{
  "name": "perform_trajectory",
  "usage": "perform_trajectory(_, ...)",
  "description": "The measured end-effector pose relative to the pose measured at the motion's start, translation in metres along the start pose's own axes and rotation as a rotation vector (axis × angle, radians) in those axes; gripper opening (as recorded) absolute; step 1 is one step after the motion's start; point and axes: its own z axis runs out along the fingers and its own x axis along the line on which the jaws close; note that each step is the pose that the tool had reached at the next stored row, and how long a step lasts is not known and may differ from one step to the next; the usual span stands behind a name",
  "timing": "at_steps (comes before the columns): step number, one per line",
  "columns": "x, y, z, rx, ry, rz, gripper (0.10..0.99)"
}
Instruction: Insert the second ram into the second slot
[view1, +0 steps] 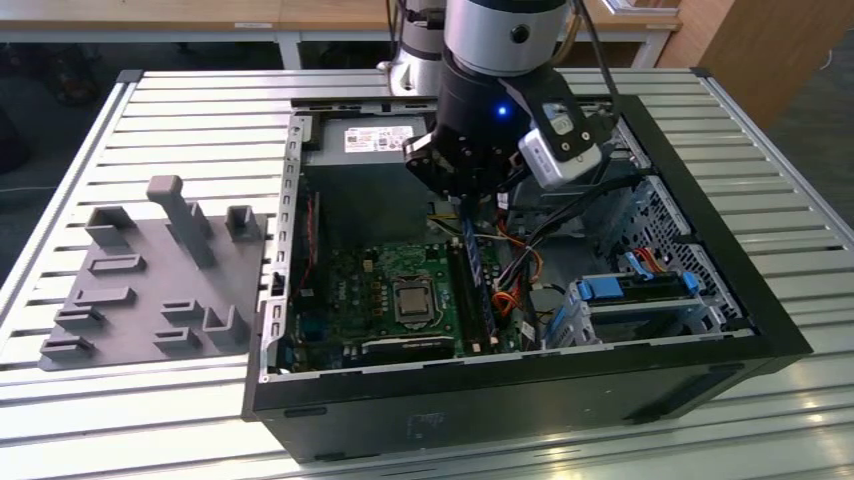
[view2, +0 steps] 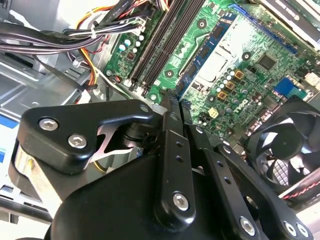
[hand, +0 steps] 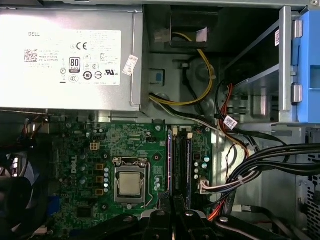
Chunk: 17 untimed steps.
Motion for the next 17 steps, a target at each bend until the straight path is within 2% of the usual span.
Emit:
perform_trajectory(10, -0.0002, -0.0004, 0.0113, 0.0, 0.0004, -0.008, 0.137)
perform_trajectory(17, -0.0015, -0.0005, 0.0164, 0.0, 0.0004, -0.008, 0.137)
